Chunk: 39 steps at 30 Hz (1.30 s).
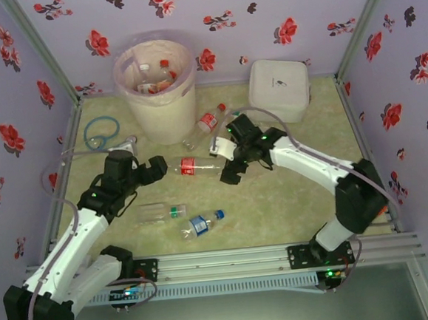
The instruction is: Put the plastic bottles in the bin
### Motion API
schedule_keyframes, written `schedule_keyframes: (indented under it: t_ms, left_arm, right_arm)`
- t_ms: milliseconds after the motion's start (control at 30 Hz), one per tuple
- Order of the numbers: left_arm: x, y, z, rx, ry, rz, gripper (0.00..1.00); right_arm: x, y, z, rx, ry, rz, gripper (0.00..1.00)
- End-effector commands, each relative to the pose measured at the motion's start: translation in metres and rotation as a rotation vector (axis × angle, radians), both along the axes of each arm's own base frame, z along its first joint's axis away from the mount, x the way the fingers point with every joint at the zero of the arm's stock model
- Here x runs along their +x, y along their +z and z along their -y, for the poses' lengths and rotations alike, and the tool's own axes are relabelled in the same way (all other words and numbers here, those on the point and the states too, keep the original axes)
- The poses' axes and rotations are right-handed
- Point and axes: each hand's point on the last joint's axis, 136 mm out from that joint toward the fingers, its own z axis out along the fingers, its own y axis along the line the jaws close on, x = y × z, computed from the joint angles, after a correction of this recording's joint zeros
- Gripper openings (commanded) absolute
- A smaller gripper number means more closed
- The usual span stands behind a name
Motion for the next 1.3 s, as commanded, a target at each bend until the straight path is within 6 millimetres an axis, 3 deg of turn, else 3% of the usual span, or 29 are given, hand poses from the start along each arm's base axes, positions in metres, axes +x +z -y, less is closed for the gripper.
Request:
schedule_keyframes:
  t_ms: [0, 233, 400, 600, 733, 867, 967, 1167, 1267]
  left_arm:
    - [0.013, 0.016, 0.017, -0.227, 0.051, 0.056, 1.0]
    - [0.015, -0.002, 0.012, -0.235, 0.105, 0.013, 1.0]
    - [0.014, -0.006, 0.008, -0.236, 0.126, 0.01, 1.0]
    - [0.009, -0.012, 0.005, -0.229, 0.13, -0.011, 1.0]
    - [0.008, -0.012, 0.003, -0.241, 0.145, -0.006, 0.99]
    - [0.008, -0.006, 0.003, -0.285, 0.163, 0.012, 0.99]
    - [0.01, 0.008, 0.007, -0.359, 0.155, 0.06, 1.0]
    - [0.013, 0.04, 0.038, -0.655, 0.046, 0.197, 1.0]
    - [0.01, 0.051, 0.051, -0.666, 0.001, 0.236, 1.0]
  right_arm:
    - [0.006, -0.015, -0.007, -0.09, 0.102, 0.026, 0.99]
    - [0.032, -0.053, -0.024, -0.143, 0.12, 0.035, 0.98]
    - [0.039, -0.081, -0.031, -0.168, 0.125, 0.012, 0.95]
    - [0.044, -0.093, -0.038, -0.151, 0.117, 0.013, 0.77]
    - [0.043, -0.088, -0.039, -0.121, 0.098, 0.019, 0.55]
    - [0.033, -0.069, -0.036, -0.068, 0.078, 0.015, 0.47]
    - [0.019, -0.053, -0.03, -0.017, 0.045, 0.0, 0.46]
    - [-0.002, -0.021, -0.023, 0.177, -0.079, -0.01, 0.46]
    - [-0.012, -0.008, -0.024, 0.284, -0.117, -0.02, 0.45]
